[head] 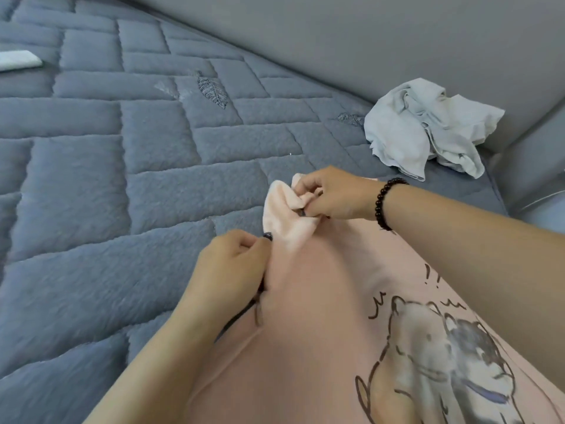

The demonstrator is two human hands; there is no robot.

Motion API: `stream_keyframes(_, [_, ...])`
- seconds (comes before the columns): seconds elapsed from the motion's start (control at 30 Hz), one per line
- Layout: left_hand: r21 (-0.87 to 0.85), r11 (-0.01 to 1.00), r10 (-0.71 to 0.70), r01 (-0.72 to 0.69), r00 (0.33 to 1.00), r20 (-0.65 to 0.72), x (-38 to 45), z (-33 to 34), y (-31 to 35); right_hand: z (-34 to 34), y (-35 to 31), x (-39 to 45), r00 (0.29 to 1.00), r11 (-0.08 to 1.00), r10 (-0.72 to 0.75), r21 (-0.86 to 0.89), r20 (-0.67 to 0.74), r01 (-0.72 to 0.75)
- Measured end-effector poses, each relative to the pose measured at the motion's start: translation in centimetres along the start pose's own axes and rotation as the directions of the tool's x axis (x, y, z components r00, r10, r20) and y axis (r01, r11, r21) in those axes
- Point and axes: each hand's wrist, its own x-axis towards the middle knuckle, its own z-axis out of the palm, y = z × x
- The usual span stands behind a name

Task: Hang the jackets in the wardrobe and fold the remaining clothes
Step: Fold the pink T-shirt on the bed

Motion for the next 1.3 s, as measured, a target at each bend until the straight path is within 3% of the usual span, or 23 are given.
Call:
stream_keyframes(0.13, [0.259,0.956,0.134,-0.142,0.990,0.049,-1.5,1.0,0.4,-1.3,2.0,-1.8,0.993,0.994,0.107,0.009,-0.047,-0.107])
stream_keyframes(0.23, [0.251,0.936,0.227,-0.246,0.968,0.104,-1.6,1.1,0.4,-2.3,3.3,-3.3,0.978,0.950,0.168,-0.246,-0.123,-0.194])
stream_keyframes(0.3, [0.194,0.919,0.320,-0.344,0.936,0.145,-1.6,1.2,0.2,-2.4,3.9,-4.1,0.959,0.941,0.255,-0.196,-0.126,-0.276])
stream_keyframes(0.37, [0.153,0.843,0.472,-0.515,0.846,0.246,-2.1,1.5,0.3,-2.4,4.1,-4.6,0.927,0.931,0.364,0.025,-0.090,-0.363])
stream_keyframes(0.43, [0.145,0.676,0.629,-0.723,0.668,0.398,-2.8,2.2,0.6,-2.5,3.8,-5.1,0.890,0.873,0.451,0.241,-0.066,-0.424])
stream_keyframes(0.5, [0.108,0.541,0.679,-0.834,0.508,0.530,-3.4,3.1,0.7,-2.4,3.5,-5.5,0.857,0.820,0.514,0.313,-0.035,-0.479])
stream_keyframes(0.53, [0.095,0.530,0.657,-0.842,0.479,0.582,-3.6,3.4,0.7,-2.2,3.4,-5.6,0.843,0.808,0.537,0.300,-0.019,-0.508])
stream_keyframes(0.7, [-0.134,0.773,0.529,-0.620,0.512,0.676,-4.2,2.9,0.5,0.0,2.2,-5.3,0.848,0.848,0.526,0.124,-0.073,-0.515])
stream_keyframes(0.8, [-0.186,0.832,0.487,-0.523,0.527,0.696,-4.6,3.0,0.7,1.2,1.7,-5.3,0.875,0.873,0.476,-0.071,-0.089,-0.483])
stream_keyframes(0.87, [-0.184,0.841,0.490,-0.508,0.574,0.656,-4.6,3.1,0.6,1.5,2.1,-5.5,0.899,0.889,0.427,-0.142,-0.094,-0.436])
stream_keyframes(0.97, [-0.108,0.802,0.557,-0.587,0.671,0.490,-4.0,3.1,0.4,0.4,4.4,-6.8,0.893,0.913,0.405,0.027,-0.198,-0.408])
stream_keyframes(1.03, [-0.028,0.799,0.577,-0.601,0.751,0.321,-3.5,3.3,0.2,-0.6,6.5,-8.2,0.830,0.888,0.458,0.195,-0.319,-0.415])
stream_keyframes(1.1, [0.080,0.792,0.582,-0.606,0.788,0.203,-3.1,3.6,0.0,-0.7,7.8,-9.4,0.759,0.890,0.455,0.217,-0.466,-0.401])
stream_keyframes(1.17, [0.136,0.760,0.606,-0.636,0.768,0.208,-2.8,4.0,-0.4,0.3,7.7,-10.2,0.747,0.960,0.270,0.115,-0.608,-0.254])
stream_keyframes(1.2, [0.163,0.734,0.619,-0.659,0.749,0.238,-2.7,4.0,-0.6,1.2,7.2,-10.6,0.780,0.990,0.124,0.019,-0.614,-0.142])
stream_keyframes(1.27, [0.248,0.668,0.617,-0.702,0.708,0.343,-2.6,4.1,-0.8,3.4,6.7,-11.4,0.878,0.984,-0.093,-0.176,-0.469,0.010])
stream_keyframes(1.3, [0.297,0.626,0.601,-0.721,0.689,0.405,-2.6,4.1,-0.9,4.6,6.8,-11.8,0.922,0.967,-0.116,-0.253,-0.369,0.021])
